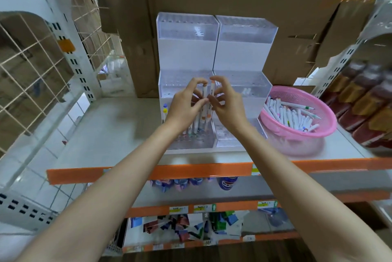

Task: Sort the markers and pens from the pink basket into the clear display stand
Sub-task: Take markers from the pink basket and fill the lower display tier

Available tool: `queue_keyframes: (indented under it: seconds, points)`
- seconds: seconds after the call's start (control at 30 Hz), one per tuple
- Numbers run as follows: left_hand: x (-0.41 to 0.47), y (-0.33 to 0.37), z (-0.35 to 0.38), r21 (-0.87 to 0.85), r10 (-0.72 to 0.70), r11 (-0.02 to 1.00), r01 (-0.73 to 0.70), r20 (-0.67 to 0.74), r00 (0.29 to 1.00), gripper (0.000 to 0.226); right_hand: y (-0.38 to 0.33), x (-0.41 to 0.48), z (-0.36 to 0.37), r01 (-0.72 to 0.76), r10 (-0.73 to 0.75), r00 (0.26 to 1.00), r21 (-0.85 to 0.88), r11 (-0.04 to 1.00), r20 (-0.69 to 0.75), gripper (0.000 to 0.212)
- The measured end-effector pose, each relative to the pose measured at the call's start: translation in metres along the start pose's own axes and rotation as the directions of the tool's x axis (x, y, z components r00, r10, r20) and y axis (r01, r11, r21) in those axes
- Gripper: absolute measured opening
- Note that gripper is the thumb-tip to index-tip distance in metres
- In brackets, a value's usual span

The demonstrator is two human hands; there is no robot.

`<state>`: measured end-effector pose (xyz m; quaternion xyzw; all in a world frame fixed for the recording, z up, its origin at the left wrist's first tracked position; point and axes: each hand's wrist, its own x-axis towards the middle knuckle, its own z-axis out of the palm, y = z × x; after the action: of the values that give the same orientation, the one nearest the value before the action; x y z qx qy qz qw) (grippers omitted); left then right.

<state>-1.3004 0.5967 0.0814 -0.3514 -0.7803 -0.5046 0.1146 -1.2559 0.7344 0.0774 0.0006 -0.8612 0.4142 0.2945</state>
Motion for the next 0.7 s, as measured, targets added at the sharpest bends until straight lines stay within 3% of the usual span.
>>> queue_keyframes:
  seconds: [0.3, 0.7]
  points:
    - [-0.0053, -0.006, 0.0015, 0.155, 0.077, 0.984, -0.086, 0.065, 0.995, 0.034, 0.0055, -0.0071, -0.0003, 0.018, -0.019, 0.999, -0.015, 1.0, -0.026, 0.036]
    - [-0.0078, -0.0105, 0.0067, 0.178, 0.034, 0.983, -0.039, 0.033, 0.999, 0.022, 0.009, -0.0092, 0.0022, 0.043, -0.043, 0.999, 0.0, 0.999, 0.003, 0.034]
